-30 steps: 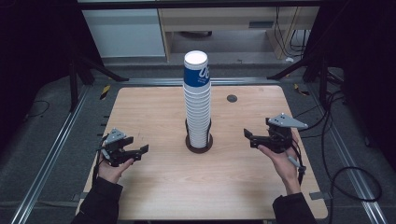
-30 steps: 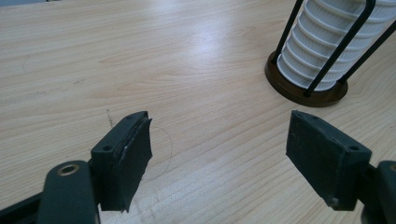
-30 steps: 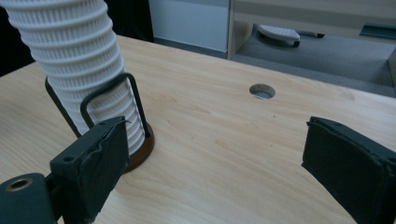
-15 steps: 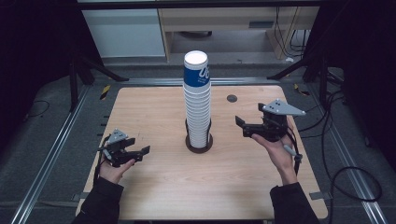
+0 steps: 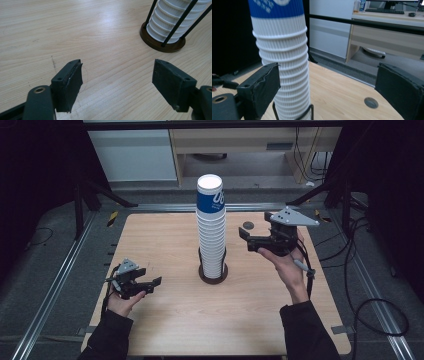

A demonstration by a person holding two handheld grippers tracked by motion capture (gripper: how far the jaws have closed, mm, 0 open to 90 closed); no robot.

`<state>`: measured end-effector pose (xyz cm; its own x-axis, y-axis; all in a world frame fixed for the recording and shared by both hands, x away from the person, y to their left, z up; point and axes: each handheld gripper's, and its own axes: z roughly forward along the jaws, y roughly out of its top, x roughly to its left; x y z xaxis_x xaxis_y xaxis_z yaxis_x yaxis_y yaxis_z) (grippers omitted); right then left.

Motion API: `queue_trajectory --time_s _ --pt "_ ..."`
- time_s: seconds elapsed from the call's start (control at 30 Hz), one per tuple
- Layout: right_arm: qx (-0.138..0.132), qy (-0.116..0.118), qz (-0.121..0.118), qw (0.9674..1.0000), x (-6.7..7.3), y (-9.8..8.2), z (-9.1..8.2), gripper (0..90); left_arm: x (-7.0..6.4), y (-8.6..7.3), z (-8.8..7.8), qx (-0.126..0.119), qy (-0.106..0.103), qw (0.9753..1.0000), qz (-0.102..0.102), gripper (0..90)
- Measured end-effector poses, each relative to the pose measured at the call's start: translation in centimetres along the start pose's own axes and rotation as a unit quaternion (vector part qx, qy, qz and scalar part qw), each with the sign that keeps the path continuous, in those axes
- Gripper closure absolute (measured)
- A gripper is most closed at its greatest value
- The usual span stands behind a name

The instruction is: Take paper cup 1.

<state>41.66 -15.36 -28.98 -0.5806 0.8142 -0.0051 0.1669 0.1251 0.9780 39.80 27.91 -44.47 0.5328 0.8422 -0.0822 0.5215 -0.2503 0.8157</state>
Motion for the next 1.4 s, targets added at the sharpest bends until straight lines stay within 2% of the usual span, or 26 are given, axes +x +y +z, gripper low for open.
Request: queue_trajectory --time_s 0.33,0.57,0.8,1.17,1.4 --pt "-0.024 0.027 0.005 0.9994 1.2 2.6 1.4 5.9 -0.1 0.0 0.1 0.0 -0.001 1.0 0.002 23.6" --pt "-0.032 0.045 0.001 0.9985 2.2 3.9 2.7 5.9 -0.2 -0.1 0.2 0.003 -0.002 1.0 0.002 23.5" --pt "-0.038 0.064 0.007 0.9972 3.0 5.2 4.3 6.0 -0.1 -0.1 0.3 0.005 -0.003 1.0 0.002 23.5" --pt "-0.035 0.077 0.004 0.9964 4.1 5.9 6.6 7.0 -0.1 -0.1 0.3 0.005 -0.003 1.0 0.002 23.4" --pt "-0.024 0.071 0.0 0.9972 4.5 5.8 8.3 9.5 -0.2 -0.2 0.4 0.007 -0.005 1.0 0.003 23.4"
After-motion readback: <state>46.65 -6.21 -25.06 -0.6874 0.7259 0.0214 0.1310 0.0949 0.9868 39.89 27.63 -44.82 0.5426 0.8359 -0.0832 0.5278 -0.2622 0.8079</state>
